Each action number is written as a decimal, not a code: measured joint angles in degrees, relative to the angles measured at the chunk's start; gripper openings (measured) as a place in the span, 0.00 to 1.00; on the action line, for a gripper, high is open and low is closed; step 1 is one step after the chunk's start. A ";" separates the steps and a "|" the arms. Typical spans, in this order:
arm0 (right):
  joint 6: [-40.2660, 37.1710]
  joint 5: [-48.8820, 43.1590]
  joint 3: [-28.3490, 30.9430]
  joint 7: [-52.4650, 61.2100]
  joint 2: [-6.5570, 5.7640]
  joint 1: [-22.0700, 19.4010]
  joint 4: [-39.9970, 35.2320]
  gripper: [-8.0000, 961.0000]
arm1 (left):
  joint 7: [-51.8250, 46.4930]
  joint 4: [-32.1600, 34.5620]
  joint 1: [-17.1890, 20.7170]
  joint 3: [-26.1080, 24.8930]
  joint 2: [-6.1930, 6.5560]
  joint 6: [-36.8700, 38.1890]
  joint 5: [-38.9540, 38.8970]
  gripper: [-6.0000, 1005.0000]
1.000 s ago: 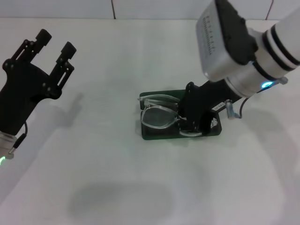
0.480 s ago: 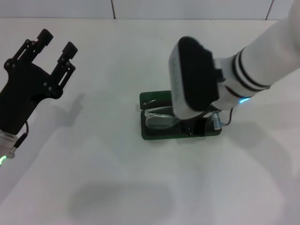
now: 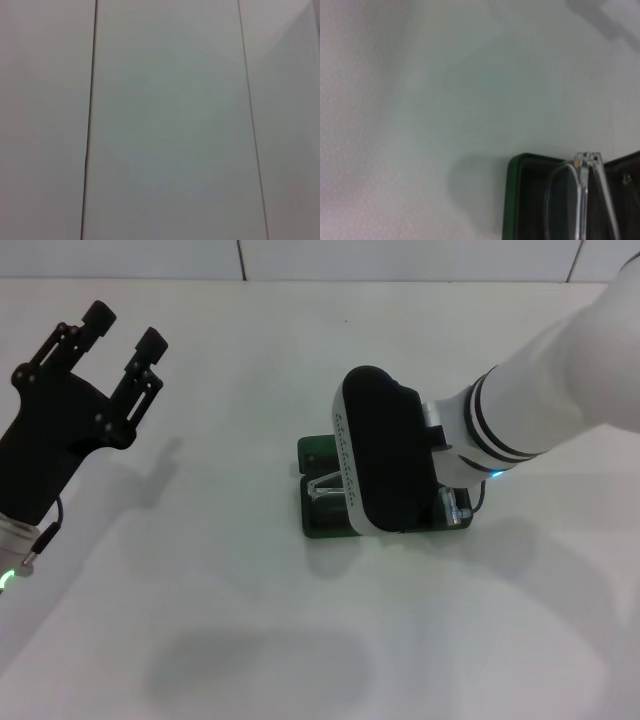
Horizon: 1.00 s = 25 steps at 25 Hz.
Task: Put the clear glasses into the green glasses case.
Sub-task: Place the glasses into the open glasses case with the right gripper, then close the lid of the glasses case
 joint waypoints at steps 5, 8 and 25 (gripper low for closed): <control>0.18 -0.06 -0.11 0.68 0.00 -0.43 -0.47 0.18 | 0.00 0.00 -0.19 0.00 0.00 -0.07 0.10 0.57; 0.18 -0.14 -0.17 0.75 0.00 -0.82 -0.61 0.18 | -0.14 0.00 -0.50 0.00 0.00 -0.09 0.58 0.57; -1.72 -2.35 0.37 0.82 0.00 -5.90 -7.87 0.37 | -0.70 -0.09 -0.48 -0.01 0.00 -0.09 1.35 0.57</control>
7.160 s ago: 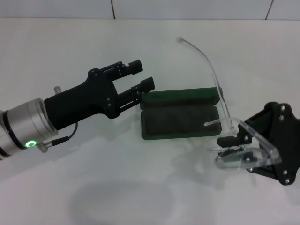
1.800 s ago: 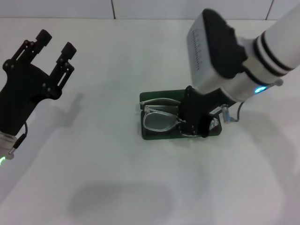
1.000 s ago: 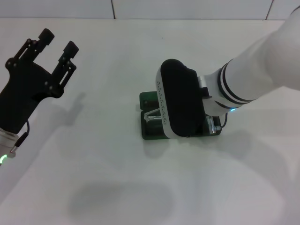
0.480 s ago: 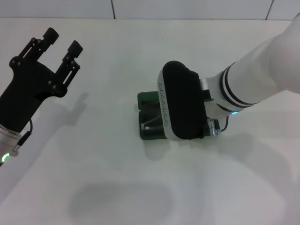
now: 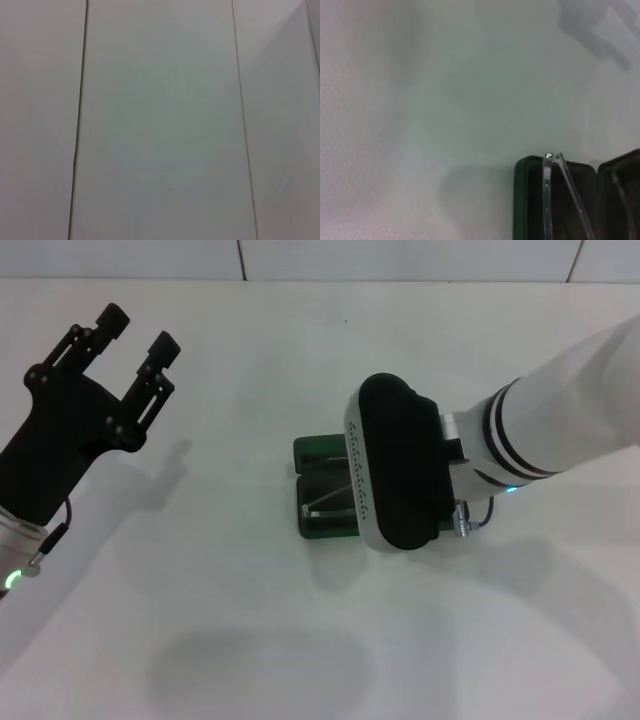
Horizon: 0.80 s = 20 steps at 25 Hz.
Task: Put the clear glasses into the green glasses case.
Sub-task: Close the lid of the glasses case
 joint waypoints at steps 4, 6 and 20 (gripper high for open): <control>-0.40 0.05 0.13 0.00 0.00 -1.55 -2.05 0.37 | 0.00 0.00 0.02 0.00 0.00 0.02 0.00 0.57; -0.41 0.30 0.27 -0.08 0.00 -2.41 -3.22 0.37 | 0.00 0.00 0.06 0.00 0.00 0.08 0.00 0.57; -2.41 11.93 4.56 -7.85 -0.23 -7.60 -8.31 0.37 | 0.23 -0.44 -0.11 0.00 0.18 0.04 0.05 0.57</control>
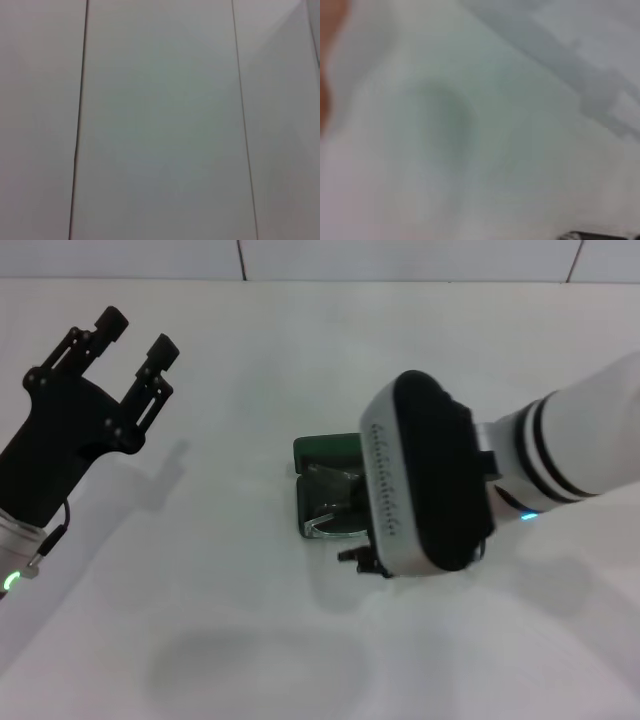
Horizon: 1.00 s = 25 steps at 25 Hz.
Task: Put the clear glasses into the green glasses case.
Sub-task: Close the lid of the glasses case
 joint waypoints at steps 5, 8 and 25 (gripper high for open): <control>-5.04 5.47 4.09 -3.12 -0.02 0.30 2.07 0.37 | -0.10 0.10 -0.45 0.00 0.00 -0.04 0.00 0.57; -3.94 7.03 4.35 -3.90 0.07 1.99 7.15 0.37 | -0.11 0.15 -0.48 -0.01 0.00 -0.05 -0.02 0.57; 2.96 8.18 3.20 -5.02 0.23 7.30 20.17 0.37 | -0.23 0.00 -1.65 0.00 -0.06 -0.22 -0.01 0.57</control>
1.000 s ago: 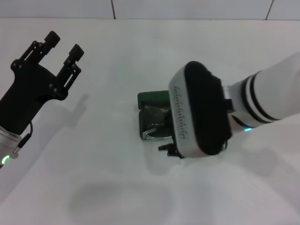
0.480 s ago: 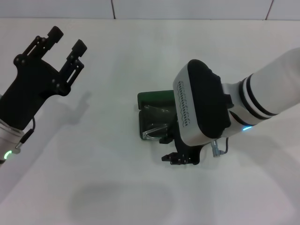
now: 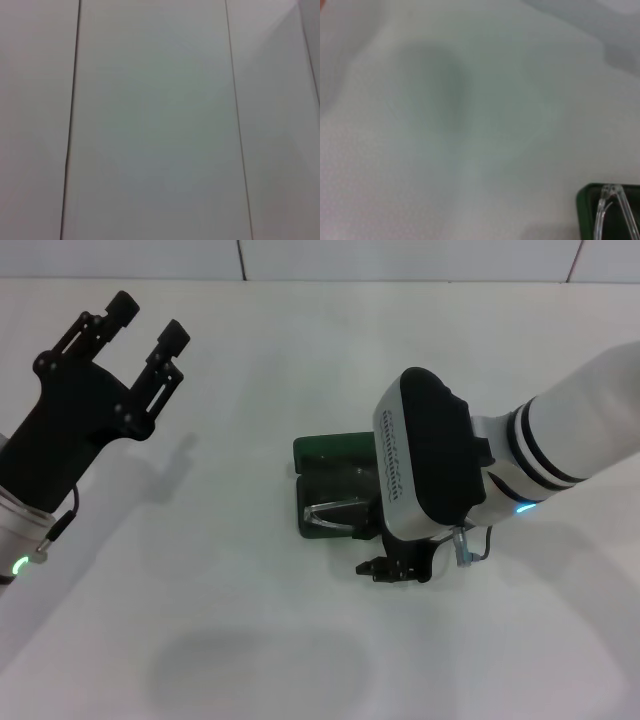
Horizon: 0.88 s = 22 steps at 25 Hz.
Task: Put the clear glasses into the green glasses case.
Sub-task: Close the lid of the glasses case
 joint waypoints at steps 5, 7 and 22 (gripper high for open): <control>1.69 -0.62 0.31 -0.04 -0.02 0.10 1.01 0.37 | 0.00 0.00 -0.08 0.00 -0.03 0.00 -0.05 0.57; 2.19 -0.81 0.37 -0.11 -0.08 -0.05 0.93 0.37 | 0.00 0.01 -0.14 0.00 -0.03 0.00 -0.22 0.57; -8.68 -3.86 6.21 -1.47 -0.33 -3.70 -6.73 0.37 | 0.00 -0.01 -0.84 -0.17 -0.03 0.01 -0.53 0.57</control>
